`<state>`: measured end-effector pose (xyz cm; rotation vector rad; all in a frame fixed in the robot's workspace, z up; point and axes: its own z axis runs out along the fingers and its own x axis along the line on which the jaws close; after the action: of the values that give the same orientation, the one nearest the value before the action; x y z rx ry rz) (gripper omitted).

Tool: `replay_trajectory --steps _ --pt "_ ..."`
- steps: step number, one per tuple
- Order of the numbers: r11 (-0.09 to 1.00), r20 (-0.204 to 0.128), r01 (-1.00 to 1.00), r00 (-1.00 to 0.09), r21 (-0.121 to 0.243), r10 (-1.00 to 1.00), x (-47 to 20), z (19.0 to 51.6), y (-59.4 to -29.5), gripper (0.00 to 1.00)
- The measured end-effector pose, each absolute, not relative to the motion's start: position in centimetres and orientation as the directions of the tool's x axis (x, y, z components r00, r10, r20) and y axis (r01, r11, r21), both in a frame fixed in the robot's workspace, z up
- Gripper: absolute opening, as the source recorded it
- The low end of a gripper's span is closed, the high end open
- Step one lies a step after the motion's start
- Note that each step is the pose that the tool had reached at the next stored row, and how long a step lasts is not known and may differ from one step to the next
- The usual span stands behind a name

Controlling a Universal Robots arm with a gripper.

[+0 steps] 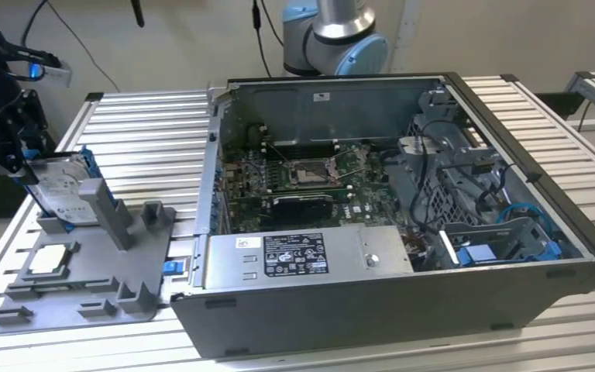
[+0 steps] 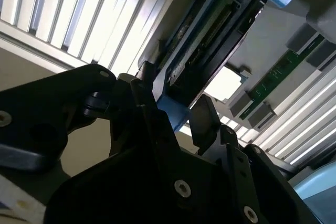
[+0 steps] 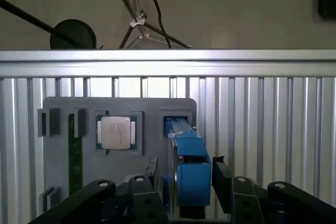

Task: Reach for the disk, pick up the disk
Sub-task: 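Pick up the disk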

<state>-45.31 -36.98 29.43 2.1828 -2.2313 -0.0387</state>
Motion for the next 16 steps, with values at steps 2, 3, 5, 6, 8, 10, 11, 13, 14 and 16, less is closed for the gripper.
replay_trajectory --steps 2,3,5,6,8,10,11,13,14,16 --pt "0.022 -0.003 -0.999 -0.022 0.028 -1.000 -45.4 29.1 -37.0 1.00" --pt "0.022 -0.003 -0.999 -0.022 0.026 -1.000 -45.5 28.9 -37.0 1.00" --pt "0.021 -0.003 -1.000 -0.021 0.019 -1.000 -45.5 28.6 -37.0 1.00" --pt "0.021 -0.004 -1.000 -0.021 0.015 -1.000 -45.5 28.4 -37.0 1.00" --pt "0.021 -0.004 -1.000 -0.021 0.012 -1.000 -45.5 28.1 -37.0 1.00" --pt "0.021 -0.004 -1.000 -0.021 0.011 -1.000 -45.5 27.8 -37.0 1.00" --pt "0.021 -0.003 -1.000 -0.021 0.011 -1.000 -45.5 27.7 -37.0 1.00" --pt "0.021 -0.004 -1.000 -0.021 0.011 -1.000 -45.5 27.5 -37.0 1.00" --pt "0.021 -0.004 -1.000 -0.021 0.011 -1.000 -45.5 27.4 -37.0 1.00" --pt "0.021 -0.003 -1.000 -0.021 0.011 -1.000 -45.5 27.2 -37.0 1.00"
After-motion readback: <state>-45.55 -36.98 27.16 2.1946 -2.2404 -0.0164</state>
